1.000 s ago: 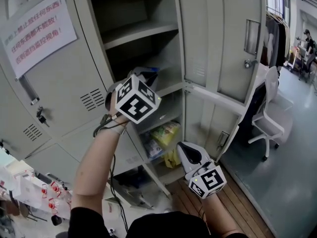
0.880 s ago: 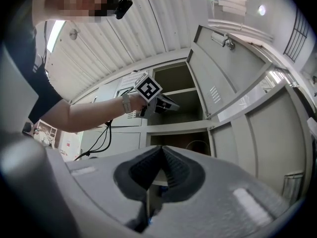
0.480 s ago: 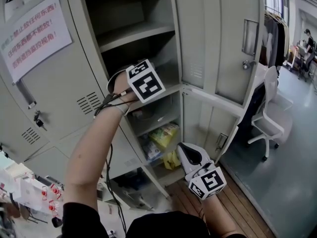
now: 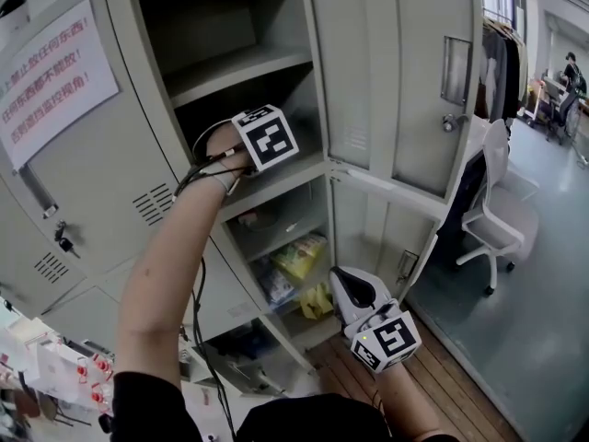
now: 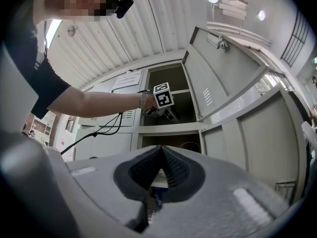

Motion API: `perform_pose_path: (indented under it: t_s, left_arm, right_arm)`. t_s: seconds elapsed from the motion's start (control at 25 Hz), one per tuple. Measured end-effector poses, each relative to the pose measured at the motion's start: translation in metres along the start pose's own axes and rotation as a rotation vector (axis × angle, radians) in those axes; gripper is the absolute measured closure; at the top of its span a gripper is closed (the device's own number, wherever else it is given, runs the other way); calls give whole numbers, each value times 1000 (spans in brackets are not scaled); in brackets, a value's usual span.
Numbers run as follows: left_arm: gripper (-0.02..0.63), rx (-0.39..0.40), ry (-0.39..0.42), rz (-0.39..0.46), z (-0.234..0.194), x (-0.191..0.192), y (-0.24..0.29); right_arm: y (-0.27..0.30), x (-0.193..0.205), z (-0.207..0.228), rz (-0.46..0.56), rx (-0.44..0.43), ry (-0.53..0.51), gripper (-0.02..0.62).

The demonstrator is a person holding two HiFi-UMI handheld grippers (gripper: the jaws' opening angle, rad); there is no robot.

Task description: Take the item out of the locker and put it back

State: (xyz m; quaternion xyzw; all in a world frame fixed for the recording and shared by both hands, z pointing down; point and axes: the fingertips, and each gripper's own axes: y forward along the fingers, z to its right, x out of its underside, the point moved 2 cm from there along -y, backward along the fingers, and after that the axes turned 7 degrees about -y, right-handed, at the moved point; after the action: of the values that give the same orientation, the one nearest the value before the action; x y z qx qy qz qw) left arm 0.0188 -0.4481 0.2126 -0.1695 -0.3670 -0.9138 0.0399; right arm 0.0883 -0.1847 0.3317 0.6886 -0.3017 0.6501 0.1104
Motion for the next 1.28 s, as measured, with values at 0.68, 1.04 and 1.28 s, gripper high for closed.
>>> perform_pose_path:
  t_s: [0.68,1.04,1.28]
  left_arm:
    - [427,91,-83,-156,-17,36,24]
    - [600,104,-121,-207,-14,49,35]
    - [601,118,-134,-201,-12,47,33]
  right_arm:
    - [6,6,1,-15,6,-3,597]
    - [5,9,4,-16,9,4,595]
    - [3,8,5,-17,12,6,595]
